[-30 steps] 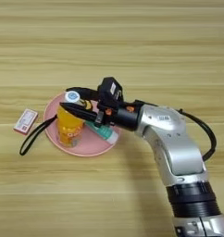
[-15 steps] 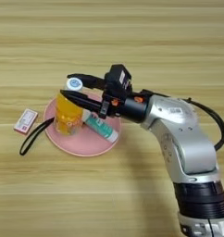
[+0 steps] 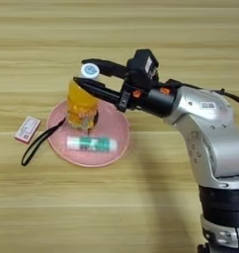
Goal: Move the objects on the table
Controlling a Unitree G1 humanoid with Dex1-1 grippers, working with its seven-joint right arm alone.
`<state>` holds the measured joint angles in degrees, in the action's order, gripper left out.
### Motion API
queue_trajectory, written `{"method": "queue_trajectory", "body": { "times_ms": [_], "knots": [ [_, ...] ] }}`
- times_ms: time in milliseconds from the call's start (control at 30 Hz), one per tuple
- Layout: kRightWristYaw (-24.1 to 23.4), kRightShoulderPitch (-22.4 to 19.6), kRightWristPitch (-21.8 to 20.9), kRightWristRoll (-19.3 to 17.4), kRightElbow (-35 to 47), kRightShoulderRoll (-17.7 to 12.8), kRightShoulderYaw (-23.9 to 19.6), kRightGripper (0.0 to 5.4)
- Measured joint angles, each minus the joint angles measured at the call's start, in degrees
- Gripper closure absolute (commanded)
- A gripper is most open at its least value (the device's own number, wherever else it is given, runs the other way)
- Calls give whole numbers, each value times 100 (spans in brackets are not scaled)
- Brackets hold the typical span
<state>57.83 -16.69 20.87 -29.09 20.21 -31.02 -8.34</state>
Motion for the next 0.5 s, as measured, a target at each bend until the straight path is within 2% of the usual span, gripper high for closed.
{"method": "queue_trajectory", "body": {
  "times_ms": [133,267,500],
  "knots": [
    [-60,-173,58,-155,0,-98,-213,362],
    [-99,-231,85,-161,-82,-225,-361,362],
    [11,-339,-211,-14,-1091,-525,-694,362]
  ]
}}
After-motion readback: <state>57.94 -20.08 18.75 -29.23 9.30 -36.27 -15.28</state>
